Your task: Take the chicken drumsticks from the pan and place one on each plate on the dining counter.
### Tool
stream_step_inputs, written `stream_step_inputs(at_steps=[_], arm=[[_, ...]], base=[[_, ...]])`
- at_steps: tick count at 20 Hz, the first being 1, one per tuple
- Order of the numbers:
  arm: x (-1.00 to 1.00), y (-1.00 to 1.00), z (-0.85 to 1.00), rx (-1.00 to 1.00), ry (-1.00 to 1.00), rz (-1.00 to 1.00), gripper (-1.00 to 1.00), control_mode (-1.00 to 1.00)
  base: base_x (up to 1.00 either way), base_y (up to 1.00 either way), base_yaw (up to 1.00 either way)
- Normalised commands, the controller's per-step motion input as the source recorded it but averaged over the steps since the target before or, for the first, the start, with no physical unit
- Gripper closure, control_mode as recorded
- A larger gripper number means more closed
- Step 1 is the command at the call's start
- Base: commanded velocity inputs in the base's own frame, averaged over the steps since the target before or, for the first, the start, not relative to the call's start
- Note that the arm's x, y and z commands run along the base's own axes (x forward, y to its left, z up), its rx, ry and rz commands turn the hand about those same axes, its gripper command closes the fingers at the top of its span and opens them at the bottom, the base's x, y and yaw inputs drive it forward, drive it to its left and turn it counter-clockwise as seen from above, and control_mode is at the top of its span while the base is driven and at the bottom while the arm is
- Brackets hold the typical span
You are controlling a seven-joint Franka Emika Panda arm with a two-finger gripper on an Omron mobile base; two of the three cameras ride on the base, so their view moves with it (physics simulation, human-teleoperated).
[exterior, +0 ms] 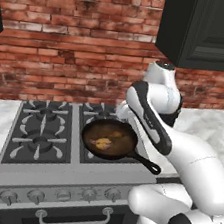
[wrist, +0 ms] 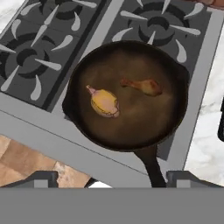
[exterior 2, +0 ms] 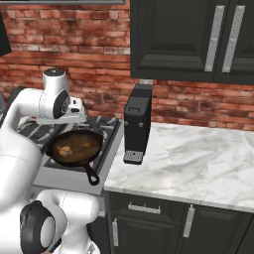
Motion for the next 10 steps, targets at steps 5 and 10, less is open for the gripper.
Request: stream_step_inputs(at_steps=[5,10], arm=[[0.22,0.42,-0.46,0.04,0.11,0.20,-1.00,-1.00],[0.34,0.24,-0.52,0.05,0.13,0.13,-1.00,-1.00]], base=[[0.00,0.00,0.00],[0.00,0.00,0.00]])
